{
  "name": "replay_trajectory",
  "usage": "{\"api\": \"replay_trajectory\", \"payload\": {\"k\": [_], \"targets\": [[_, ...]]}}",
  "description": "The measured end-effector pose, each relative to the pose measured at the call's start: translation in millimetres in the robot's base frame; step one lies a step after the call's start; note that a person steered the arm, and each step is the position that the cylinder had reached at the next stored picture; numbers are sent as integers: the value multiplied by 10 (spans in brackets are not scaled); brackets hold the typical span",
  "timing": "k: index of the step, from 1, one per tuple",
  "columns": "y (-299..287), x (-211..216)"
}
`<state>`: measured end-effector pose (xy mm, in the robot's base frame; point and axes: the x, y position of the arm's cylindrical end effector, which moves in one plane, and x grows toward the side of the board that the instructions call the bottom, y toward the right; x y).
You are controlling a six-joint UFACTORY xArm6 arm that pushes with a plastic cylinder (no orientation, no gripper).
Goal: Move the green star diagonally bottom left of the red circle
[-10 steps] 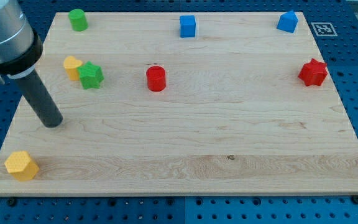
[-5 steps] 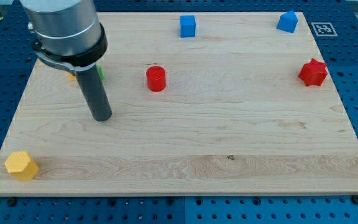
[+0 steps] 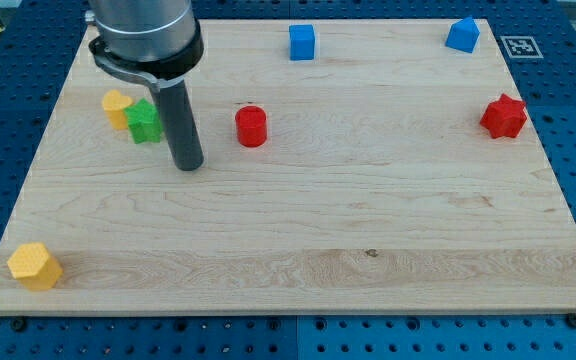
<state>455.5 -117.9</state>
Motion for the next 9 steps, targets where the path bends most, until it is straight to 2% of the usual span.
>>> {"api": "replay_trajectory", "payload": {"k": [3,7,9], "targets": [[-43,-503],[-645,-1223],[-717,-1083]]}}
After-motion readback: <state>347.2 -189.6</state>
